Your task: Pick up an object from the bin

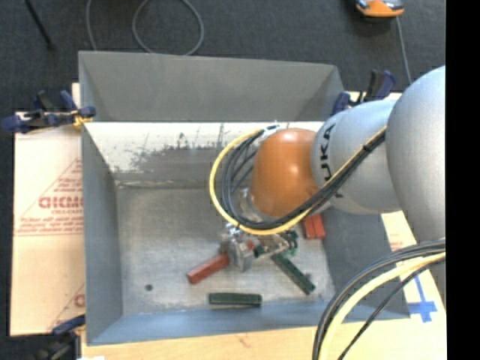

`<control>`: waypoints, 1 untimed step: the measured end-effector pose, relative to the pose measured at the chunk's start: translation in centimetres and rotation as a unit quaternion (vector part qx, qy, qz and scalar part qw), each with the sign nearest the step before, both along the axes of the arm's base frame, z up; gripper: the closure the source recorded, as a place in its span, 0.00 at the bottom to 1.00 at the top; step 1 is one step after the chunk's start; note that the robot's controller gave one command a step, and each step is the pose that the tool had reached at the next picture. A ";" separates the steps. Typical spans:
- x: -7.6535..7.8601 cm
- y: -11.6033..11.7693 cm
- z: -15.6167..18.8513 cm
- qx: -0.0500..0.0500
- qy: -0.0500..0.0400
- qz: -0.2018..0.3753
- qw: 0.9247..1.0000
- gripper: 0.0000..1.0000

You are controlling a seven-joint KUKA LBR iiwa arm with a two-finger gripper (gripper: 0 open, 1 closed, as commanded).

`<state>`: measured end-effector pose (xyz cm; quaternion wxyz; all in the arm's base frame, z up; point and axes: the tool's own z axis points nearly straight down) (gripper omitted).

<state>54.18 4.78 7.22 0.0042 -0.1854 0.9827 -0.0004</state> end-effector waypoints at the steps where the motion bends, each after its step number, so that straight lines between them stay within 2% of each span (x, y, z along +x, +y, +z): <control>1: 0.3 -0.1 9.1 0.000 -0.001 -0.001 1.000 1.00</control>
Offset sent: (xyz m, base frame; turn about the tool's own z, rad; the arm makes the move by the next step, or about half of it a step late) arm 0.0000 0.0000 0.0856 0.0000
